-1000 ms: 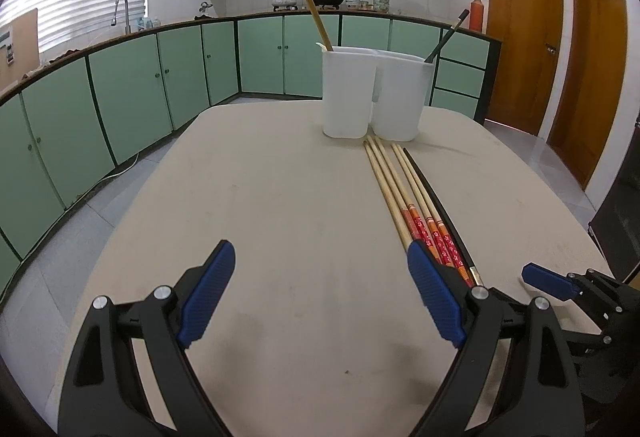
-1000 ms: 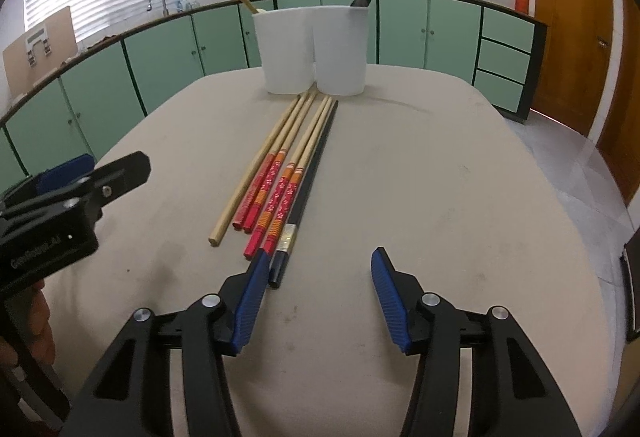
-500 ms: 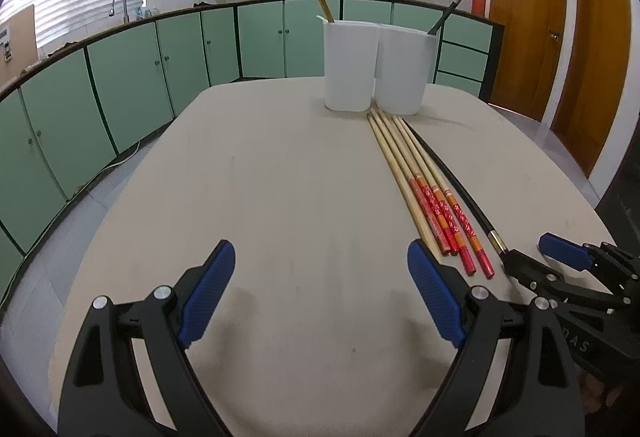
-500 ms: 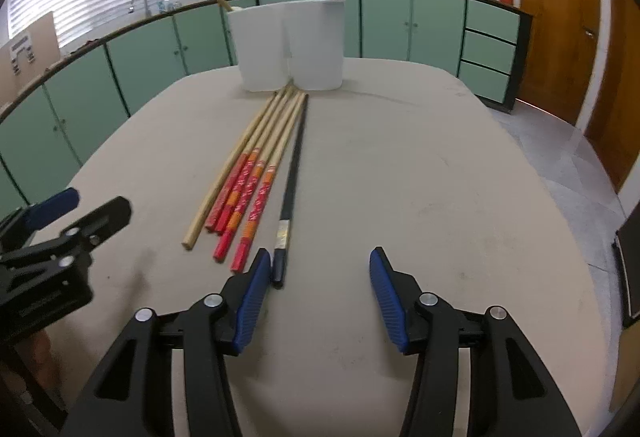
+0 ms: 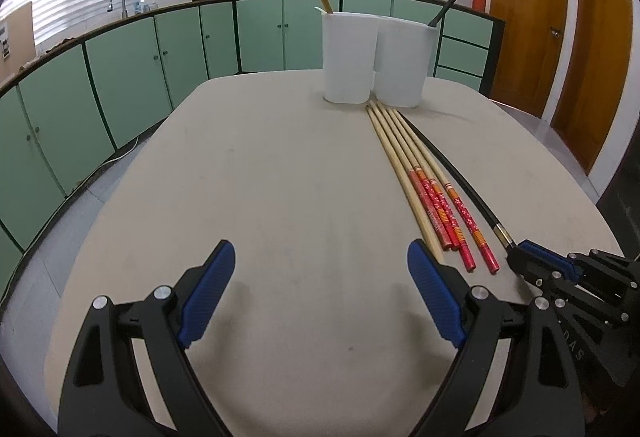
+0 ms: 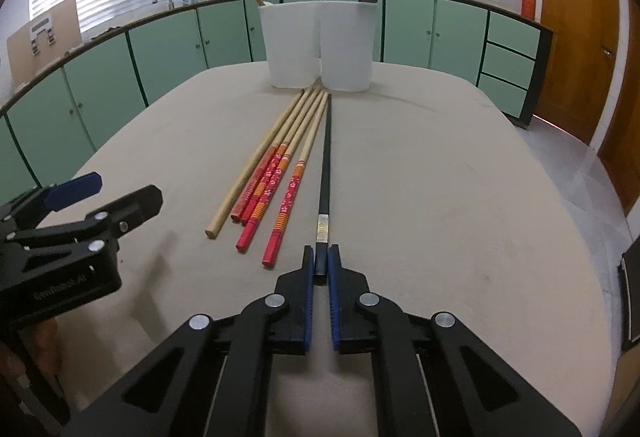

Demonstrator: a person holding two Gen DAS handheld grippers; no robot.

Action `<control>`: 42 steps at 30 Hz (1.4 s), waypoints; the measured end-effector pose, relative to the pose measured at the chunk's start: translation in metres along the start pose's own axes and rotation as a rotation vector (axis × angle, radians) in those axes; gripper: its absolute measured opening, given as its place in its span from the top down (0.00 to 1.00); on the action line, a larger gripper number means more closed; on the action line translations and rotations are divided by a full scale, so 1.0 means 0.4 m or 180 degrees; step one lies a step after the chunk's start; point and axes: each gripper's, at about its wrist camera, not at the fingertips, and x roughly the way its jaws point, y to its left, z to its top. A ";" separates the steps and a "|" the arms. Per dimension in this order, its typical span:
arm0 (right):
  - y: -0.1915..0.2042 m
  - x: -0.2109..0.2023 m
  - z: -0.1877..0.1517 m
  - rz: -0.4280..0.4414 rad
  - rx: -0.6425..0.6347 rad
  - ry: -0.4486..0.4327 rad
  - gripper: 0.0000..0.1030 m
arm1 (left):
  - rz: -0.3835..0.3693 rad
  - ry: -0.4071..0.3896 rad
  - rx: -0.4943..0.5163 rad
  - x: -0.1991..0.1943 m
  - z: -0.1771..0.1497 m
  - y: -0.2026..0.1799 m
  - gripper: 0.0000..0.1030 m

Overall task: Organize utensils
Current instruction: 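Grasp another black chopstick with the right tool while the left tool grasps a wooden chopstick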

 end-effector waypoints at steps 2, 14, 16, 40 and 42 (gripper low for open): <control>-0.018 -0.005 0.000 -0.0001 0.0097 -0.0003 0.94 | -0.0019 0.0024 -0.0007 0.005 0.001 -0.007 0.19; -0.101 -0.028 0.000 -0.0051 0.0278 -0.0066 0.94 | -0.0174 0.0246 0.0087 0.043 -0.004 -0.090 0.28; -0.103 -0.027 0.000 -0.0034 0.0287 -0.0069 0.94 | -0.0174 0.0342 0.0074 0.059 -0.007 -0.093 0.32; -0.120 -0.045 0.020 -0.0032 0.0301 -0.0136 0.94 | -0.0380 0.0216 -0.0047 0.027 0.012 -0.100 0.94; -0.117 -0.051 0.026 -0.0040 0.0287 -0.0151 0.94 | -0.0352 0.0137 -0.0020 0.008 0.021 -0.098 0.94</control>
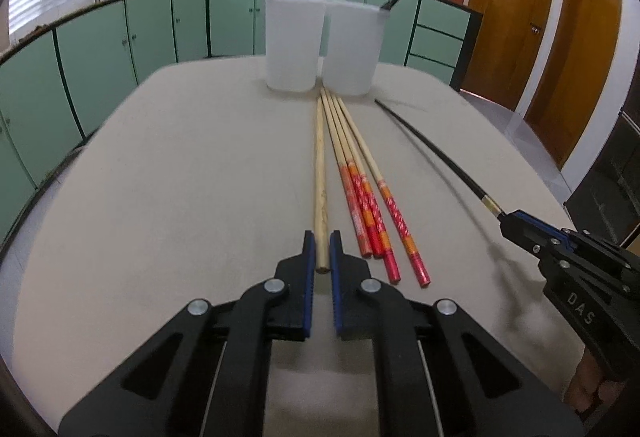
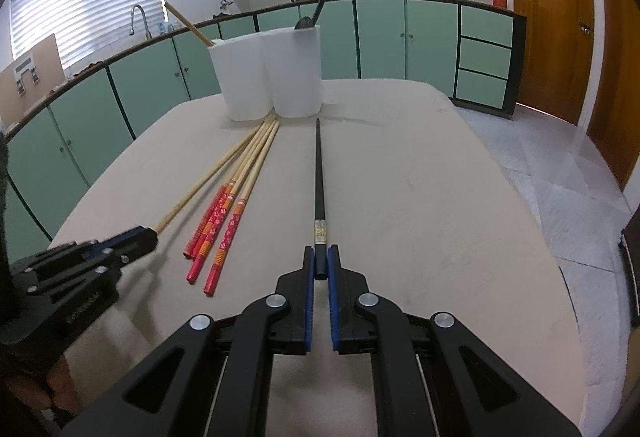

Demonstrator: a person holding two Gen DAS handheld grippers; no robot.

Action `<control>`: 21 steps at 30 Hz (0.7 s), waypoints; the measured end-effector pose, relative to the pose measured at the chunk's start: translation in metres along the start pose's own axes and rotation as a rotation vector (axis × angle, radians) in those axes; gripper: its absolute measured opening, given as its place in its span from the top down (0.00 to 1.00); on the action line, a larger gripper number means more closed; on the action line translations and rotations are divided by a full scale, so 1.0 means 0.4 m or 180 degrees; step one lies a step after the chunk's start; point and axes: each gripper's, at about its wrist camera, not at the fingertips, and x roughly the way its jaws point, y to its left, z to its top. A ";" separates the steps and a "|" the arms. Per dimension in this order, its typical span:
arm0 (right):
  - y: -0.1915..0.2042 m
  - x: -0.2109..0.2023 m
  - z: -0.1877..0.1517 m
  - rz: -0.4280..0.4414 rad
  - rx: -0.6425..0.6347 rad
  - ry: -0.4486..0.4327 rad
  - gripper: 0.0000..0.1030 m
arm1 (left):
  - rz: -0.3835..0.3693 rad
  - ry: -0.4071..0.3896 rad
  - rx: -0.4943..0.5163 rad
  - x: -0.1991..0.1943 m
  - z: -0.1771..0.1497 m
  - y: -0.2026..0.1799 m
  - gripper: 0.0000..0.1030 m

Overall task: Organize utensils
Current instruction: 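Grasp another black chopstick with the right tool while the left tool grasps a wooden chopstick, then lift both chopsticks, lower them into the white holder and open both tools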

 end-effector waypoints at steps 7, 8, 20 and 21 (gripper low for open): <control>0.012 -0.049 0.037 -0.0019 -0.0126 -0.0188 0.94 | 0.0029 -0.0272 0.0080 -0.071 0.036 0.001 0.94; 0.015 -0.057 0.045 -0.0024 -0.0142 -0.0210 0.94 | 0.0016 -0.0307 0.0068 -0.080 0.044 0.003 0.94; 0.017 -0.136 0.192 0.0151 -0.0170 -0.0474 0.94 | -0.0097 -0.0782 0.0053 -0.169 0.184 0.019 0.94; 0.016 -0.139 0.205 0.0181 -0.0153 -0.0482 0.94 | -0.0104 -0.0798 0.0053 -0.172 0.192 0.020 0.94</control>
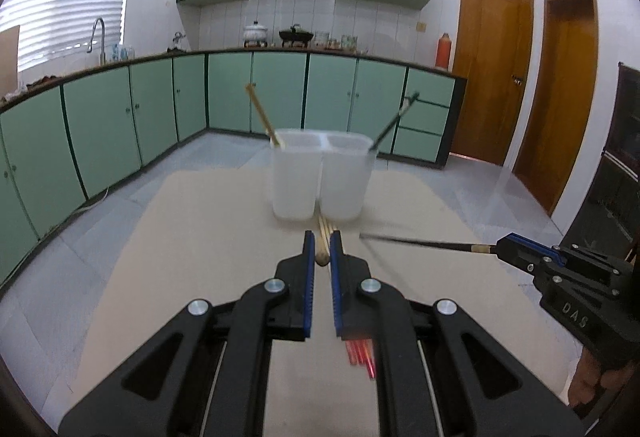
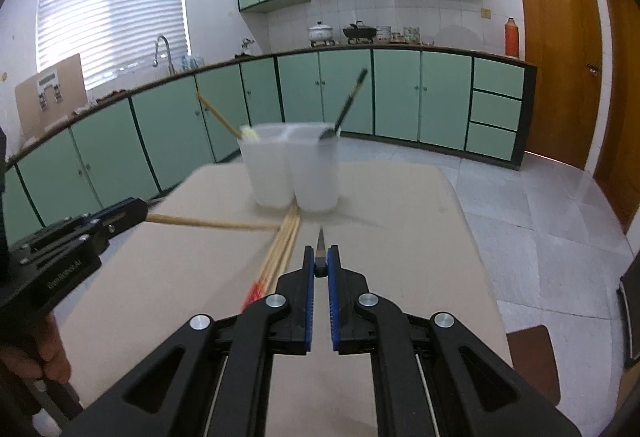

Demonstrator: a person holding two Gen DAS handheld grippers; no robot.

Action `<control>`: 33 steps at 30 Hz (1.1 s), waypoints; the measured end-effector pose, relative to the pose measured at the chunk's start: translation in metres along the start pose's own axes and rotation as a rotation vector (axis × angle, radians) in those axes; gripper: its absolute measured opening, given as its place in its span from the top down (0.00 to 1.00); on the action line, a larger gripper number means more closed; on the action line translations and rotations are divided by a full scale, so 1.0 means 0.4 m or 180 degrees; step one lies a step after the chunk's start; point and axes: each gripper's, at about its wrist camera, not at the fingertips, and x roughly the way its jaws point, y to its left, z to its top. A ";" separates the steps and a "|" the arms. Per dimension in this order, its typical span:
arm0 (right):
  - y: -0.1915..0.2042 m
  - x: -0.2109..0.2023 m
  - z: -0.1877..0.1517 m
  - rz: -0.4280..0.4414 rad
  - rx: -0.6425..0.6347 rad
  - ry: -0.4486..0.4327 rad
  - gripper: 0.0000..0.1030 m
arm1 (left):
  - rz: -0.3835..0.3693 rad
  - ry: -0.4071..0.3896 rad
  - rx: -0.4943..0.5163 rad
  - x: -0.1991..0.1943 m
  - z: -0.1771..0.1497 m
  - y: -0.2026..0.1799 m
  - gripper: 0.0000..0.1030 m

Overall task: Organize utensils
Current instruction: 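Lift both chopsticks, lower them into the white holder and open both tools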

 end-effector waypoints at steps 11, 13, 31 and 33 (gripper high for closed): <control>-0.022 0.020 0.173 0.0234 0.0089 -0.0063 0.94 | -0.0109 -0.0157 0.0027 0.010 0.126 0.001 0.94; -0.021 0.023 0.199 0.0269 0.0067 -0.0077 0.94 | -0.0125 -0.0171 0.0034 0.008 0.139 -0.001 0.94; -0.022 0.018 0.293 0.0551 -0.0007 -0.0147 0.94 | -0.0302 -0.0268 0.0051 0.001 0.215 0.007 0.94; -0.026 0.018 0.309 0.0570 -0.0005 -0.0173 0.94 | -0.0307 -0.0302 0.0060 0.000 0.227 0.010 0.94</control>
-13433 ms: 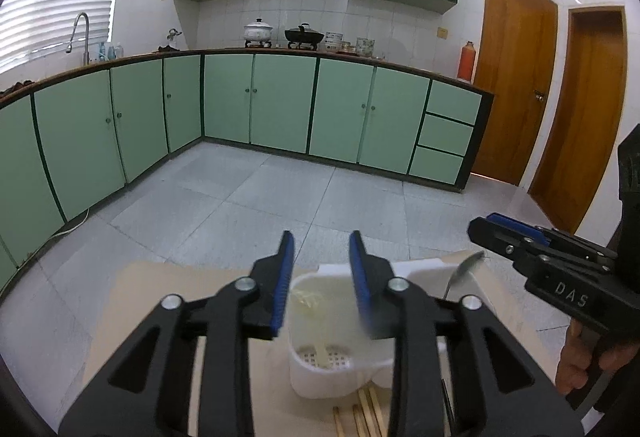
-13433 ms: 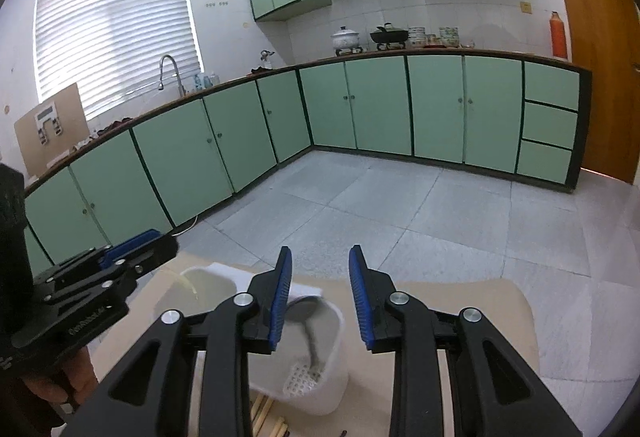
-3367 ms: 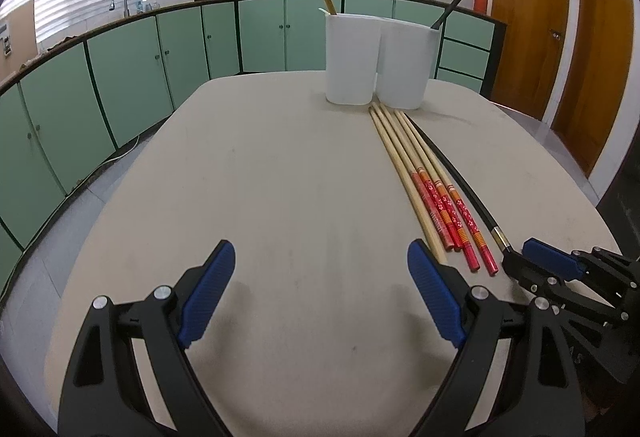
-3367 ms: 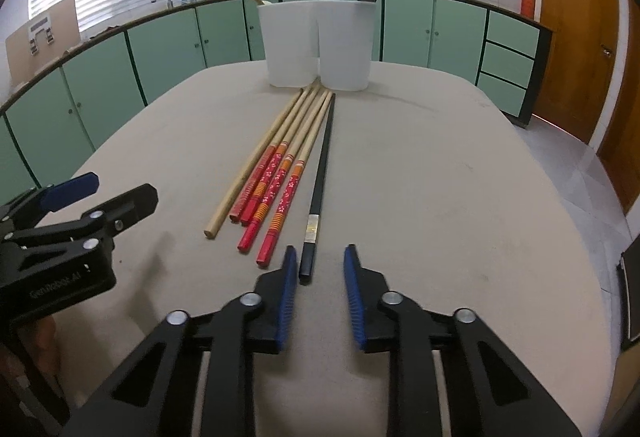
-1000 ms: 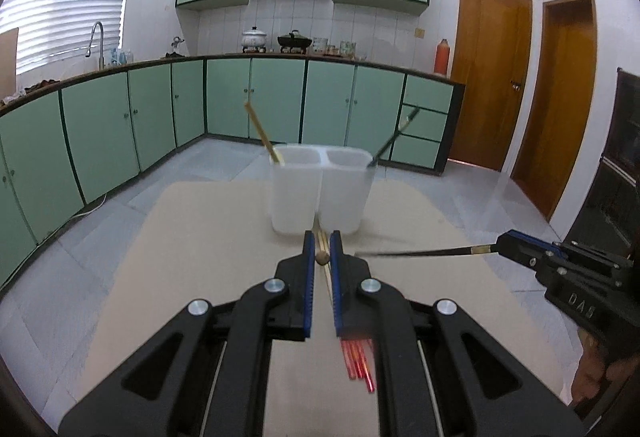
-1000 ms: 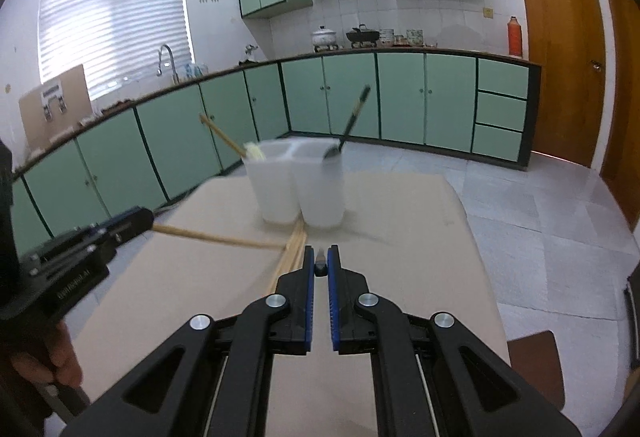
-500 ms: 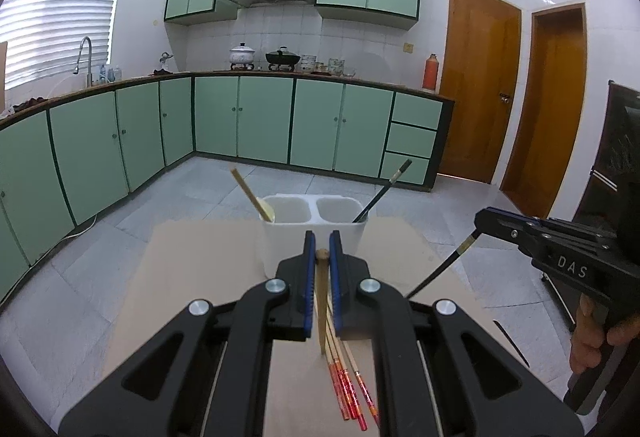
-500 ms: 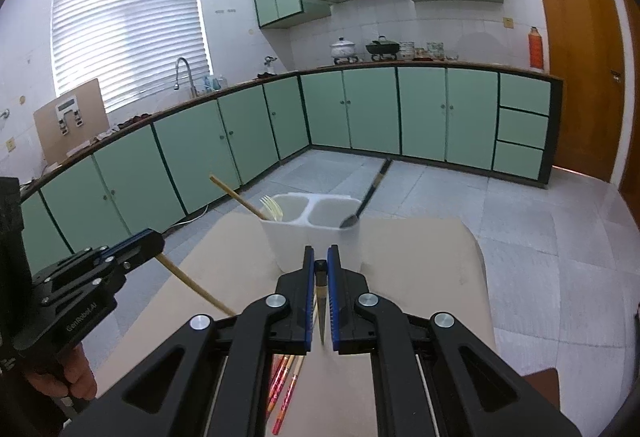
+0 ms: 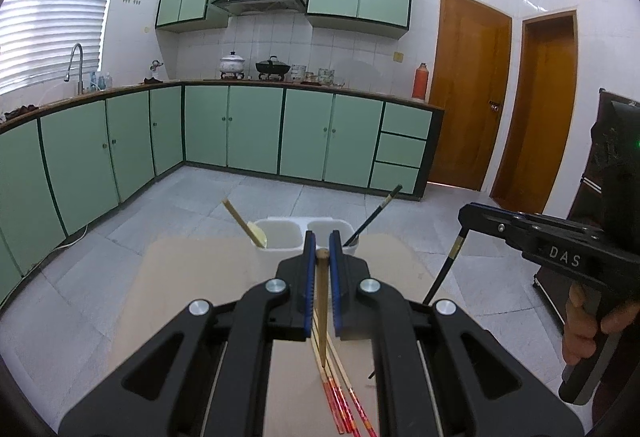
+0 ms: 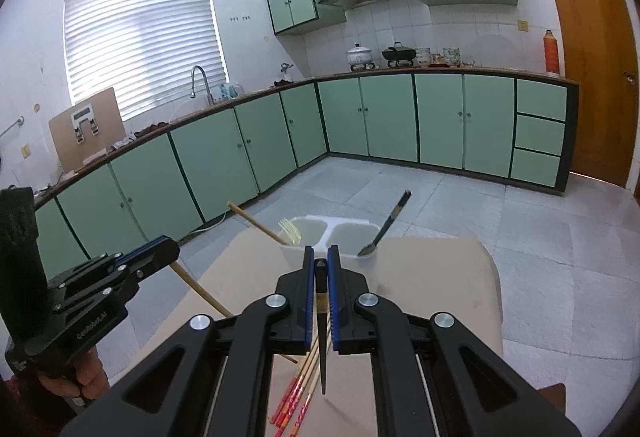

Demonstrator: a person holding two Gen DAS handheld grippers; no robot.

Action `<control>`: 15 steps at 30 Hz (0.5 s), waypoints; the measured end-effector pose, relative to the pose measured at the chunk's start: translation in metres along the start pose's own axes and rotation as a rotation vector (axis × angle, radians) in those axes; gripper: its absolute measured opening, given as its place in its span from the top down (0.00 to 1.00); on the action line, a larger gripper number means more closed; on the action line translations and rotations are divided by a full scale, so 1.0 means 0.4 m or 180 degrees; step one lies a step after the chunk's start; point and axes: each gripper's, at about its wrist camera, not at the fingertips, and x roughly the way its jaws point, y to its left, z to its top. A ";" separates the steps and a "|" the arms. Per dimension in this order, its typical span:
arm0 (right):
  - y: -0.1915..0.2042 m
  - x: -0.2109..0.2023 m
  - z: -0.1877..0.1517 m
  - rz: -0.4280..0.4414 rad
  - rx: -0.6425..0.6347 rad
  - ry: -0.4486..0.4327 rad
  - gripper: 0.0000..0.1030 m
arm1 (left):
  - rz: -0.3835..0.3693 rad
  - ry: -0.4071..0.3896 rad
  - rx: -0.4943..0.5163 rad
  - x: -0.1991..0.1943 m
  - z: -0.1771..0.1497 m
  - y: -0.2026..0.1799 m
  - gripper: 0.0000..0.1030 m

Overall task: Organize utensils
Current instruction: 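Lift both chopsticks, lower them into the white holder and open both tools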

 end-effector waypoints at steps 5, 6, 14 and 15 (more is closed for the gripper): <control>0.005 0.003 0.055 0.0012 -0.0060 -0.0111 0.94 | 0.0014 -0.0097 0.0034 0.000 0.038 0.005 0.94; 0.005 0.005 0.067 0.0016 -0.0069 -0.0129 0.94 | 0.0015 -0.0120 0.0047 0.001 0.044 0.006 0.94; 0.012 0.022 0.169 0.0005 -0.0174 -0.0325 0.94 | 0.0047 -0.0368 0.0065 0.010 0.137 0.011 0.95; 0.014 0.023 0.186 -0.0003 -0.0194 -0.0362 0.94 | 0.0051 -0.0406 0.0068 0.010 0.151 0.011 0.95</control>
